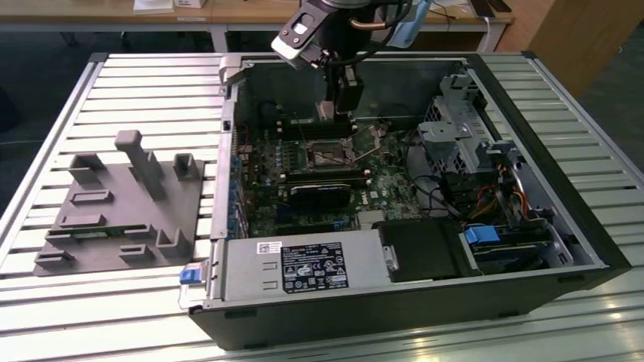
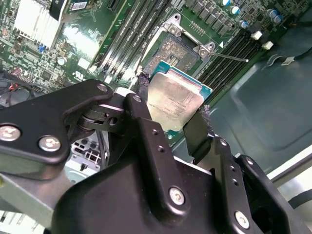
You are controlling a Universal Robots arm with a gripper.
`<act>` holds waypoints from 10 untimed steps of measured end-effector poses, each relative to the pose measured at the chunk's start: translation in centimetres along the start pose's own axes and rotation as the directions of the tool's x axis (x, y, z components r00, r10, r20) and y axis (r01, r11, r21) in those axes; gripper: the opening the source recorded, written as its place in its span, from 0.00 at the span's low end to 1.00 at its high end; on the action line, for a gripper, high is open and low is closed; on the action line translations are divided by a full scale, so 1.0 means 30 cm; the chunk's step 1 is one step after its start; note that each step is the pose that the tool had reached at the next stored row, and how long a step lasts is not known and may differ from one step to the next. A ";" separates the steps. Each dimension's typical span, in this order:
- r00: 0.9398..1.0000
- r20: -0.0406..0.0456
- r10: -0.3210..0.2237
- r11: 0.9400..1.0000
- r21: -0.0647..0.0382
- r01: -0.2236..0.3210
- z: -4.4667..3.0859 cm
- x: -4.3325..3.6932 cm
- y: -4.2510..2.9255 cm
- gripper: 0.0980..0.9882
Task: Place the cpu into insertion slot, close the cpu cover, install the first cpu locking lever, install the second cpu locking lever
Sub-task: 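Place the cpu into insertion slot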
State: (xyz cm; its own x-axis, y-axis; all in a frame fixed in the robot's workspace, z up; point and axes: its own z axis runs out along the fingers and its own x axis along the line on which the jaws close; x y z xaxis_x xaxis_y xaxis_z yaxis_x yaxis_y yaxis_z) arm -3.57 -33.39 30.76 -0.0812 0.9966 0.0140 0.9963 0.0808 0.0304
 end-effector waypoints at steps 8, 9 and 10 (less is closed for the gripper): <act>1.000 -0.002 0.020 1.000 0.000 -0.020 0.036 0.009 0.000 0.49; 1.000 -0.002 0.024 1.000 0.000 -0.024 0.042 0.013 0.001 0.49; 1.000 -0.001 0.027 1.000 0.000 -0.027 0.047 0.016 0.001 0.49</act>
State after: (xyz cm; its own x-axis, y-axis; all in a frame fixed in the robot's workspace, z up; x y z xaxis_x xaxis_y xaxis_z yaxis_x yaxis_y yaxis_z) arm -3.53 -32.88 29.35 -0.0546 0.9984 0.0155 0.9981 0.0541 0.0303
